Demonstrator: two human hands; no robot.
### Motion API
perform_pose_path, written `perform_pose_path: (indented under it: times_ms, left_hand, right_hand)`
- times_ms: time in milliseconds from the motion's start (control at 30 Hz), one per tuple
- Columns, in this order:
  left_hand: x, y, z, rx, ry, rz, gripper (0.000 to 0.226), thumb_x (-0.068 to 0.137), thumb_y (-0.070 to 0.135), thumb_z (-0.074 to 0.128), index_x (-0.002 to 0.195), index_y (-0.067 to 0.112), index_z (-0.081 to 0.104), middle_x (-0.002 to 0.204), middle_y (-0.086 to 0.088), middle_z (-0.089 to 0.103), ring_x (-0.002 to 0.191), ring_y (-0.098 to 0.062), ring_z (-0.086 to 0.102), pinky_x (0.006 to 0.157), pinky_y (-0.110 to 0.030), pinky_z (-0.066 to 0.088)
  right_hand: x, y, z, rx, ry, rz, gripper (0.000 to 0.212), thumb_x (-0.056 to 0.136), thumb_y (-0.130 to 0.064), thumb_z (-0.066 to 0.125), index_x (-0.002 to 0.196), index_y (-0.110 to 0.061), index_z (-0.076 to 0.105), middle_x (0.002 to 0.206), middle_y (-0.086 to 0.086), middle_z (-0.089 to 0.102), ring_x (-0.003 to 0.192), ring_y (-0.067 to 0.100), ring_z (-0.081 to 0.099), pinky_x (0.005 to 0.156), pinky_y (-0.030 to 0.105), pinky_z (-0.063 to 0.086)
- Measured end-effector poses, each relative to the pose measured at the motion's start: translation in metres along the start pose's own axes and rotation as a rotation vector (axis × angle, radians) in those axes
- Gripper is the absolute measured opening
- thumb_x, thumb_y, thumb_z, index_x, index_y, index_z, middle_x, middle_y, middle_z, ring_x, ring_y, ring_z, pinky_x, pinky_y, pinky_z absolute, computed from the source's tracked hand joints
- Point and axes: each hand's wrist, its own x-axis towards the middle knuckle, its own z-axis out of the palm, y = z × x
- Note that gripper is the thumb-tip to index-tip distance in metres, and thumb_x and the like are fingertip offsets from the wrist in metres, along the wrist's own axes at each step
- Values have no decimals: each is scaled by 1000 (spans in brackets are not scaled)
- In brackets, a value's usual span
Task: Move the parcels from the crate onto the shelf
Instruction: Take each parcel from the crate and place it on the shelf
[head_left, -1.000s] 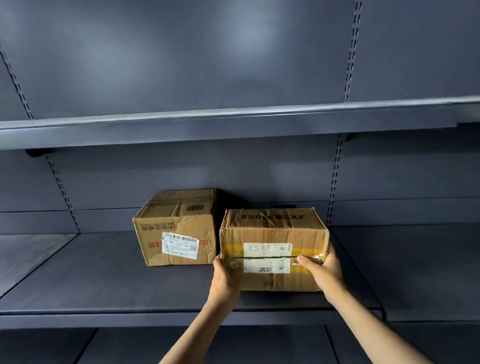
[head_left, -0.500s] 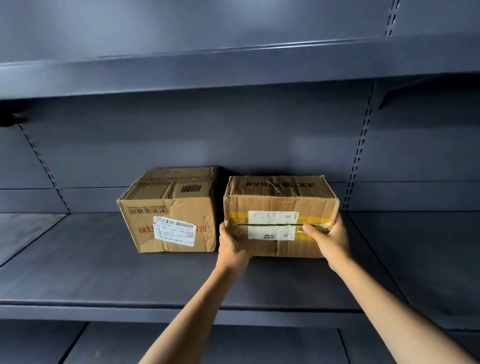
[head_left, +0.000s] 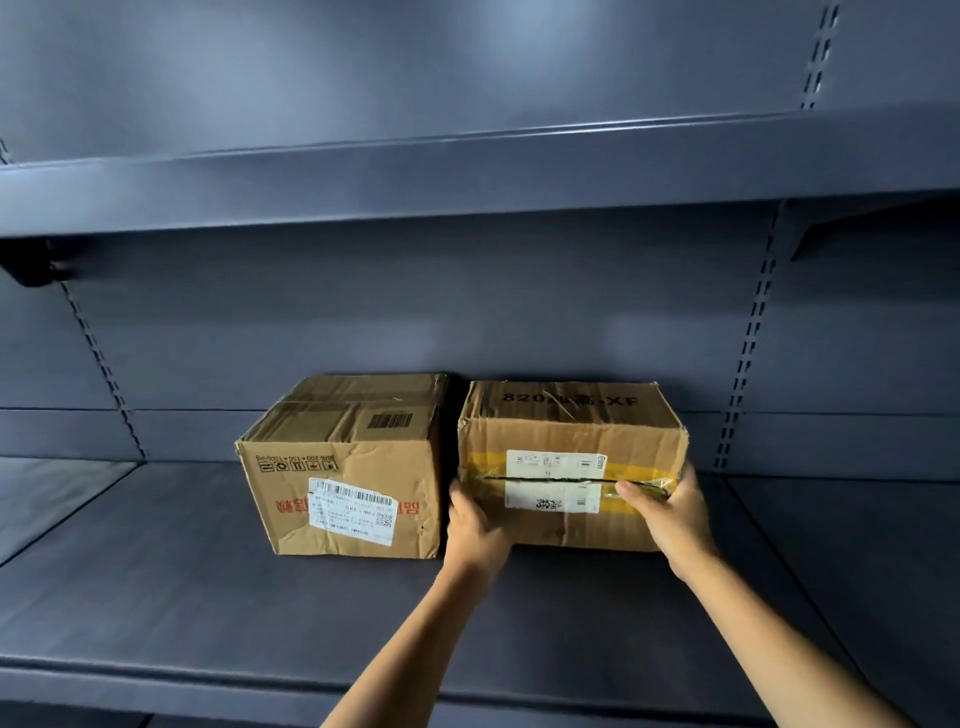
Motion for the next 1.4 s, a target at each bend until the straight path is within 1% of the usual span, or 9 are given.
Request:
perform_pose_path:
  times_ms: [100, 267, 367, 633, 767, 933, 1033, 1233, 1400]
  left_hand:
    - [6, 0, 0, 14, 0, -18, 103, 59, 22, 57, 148, 9, 7, 148, -15, 32, 137, -29, 32, 114, -44, 30]
    - [8, 11, -2, 54, -9, -71, 104, 60, 29, 54, 149, 10, 5, 149, -16, 33, 136, -30, 33, 113, -37, 31]
    - [12, 14, -3, 72, 10, -105, 93, 75, 23, 63, 149, 10, 7, 146, -16, 39, 132, -32, 39, 107, -33, 35]
    - [10, 14, -3, 161, 91, -136, 66, 89, 23, 53, 145, 10, 19, 137, -21, 47, 123, -39, 47, 100, -40, 39]
    - [6, 18, -4, 182, 102, -133, 54, 92, 24, 49, 137, 5, 27, 134, -23, 48, 120, -39, 48, 96, -40, 39]
    - [-8, 18, -2, 133, 124, -135, 52, 90, 15, 51, 135, 0, 30, 138, -26, 43, 124, -41, 43, 103, -42, 36]
    - [-21, 13, -1, 81, 83, -149, 56, 83, 4, 51, 134, -3, 29, 134, -30, 45, 121, -46, 45, 102, -52, 41]
    - [-67, 6, -19, 210, -2, -78, 40, 80, 7, 58, 119, 5, 47, 116, -20, 60, 102, -37, 57, 68, -27, 40]
    - [-117, 5, -54, 267, -37, -9, 61, 72, 14, 63, 130, 6, 45, 126, -14, 56, 116, -30, 53, 80, -27, 42]
  right_hand:
    - [3, -2, 2, 13, -2, -2, 59, 71, -9, 78, 121, -14, 48, 97, -5, 59, 77, 0, 54, 63, 16, 41]
    - [8, -4, 4, -20, 4, 10, 60, 70, -12, 79, 121, -15, 48, 96, -6, 59, 77, 5, 55, 70, 23, 43]
    - [9, -7, 5, -39, 19, 27, 62, 70, -12, 80, 123, -14, 48, 100, -3, 59, 86, 14, 56, 75, 27, 44]
    - [-7, -9, 6, -103, 105, 97, 58, 71, -20, 79, 119, -10, 48, 115, 10, 64, 101, 29, 61, 80, 32, 47]
    - [-21, -8, -1, -145, 82, 112, 75, 71, -20, 79, 134, -11, 41, 127, 11, 59, 113, 30, 57, 90, 34, 45]
    - [-44, -10, -20, -184, 36, 167, 85, 71, -19, 79, 142, -14, 33, 141, 11, 47, 127, 29, 46, 104, 41, 39]
    - [-61, -11, -30, -166, 7, 173, 81, 71, -16, 79, 140, -14, 36, 141, 11, 46, 128, 27, 45, 104, 39, 38]
    - [-103, -22, -37, -92, -36, 177, 79, 70, -17, 80, 138, -15, 39, 140, 11, 47, 128, 24, 45, 102, 34, 39]
    - [-157, -33, -23, -68, -90, 172, 76, 70, -18, 80, 135, -16, 42, 139, 10, 48, 127, 23, 46, 98, 30, 38]
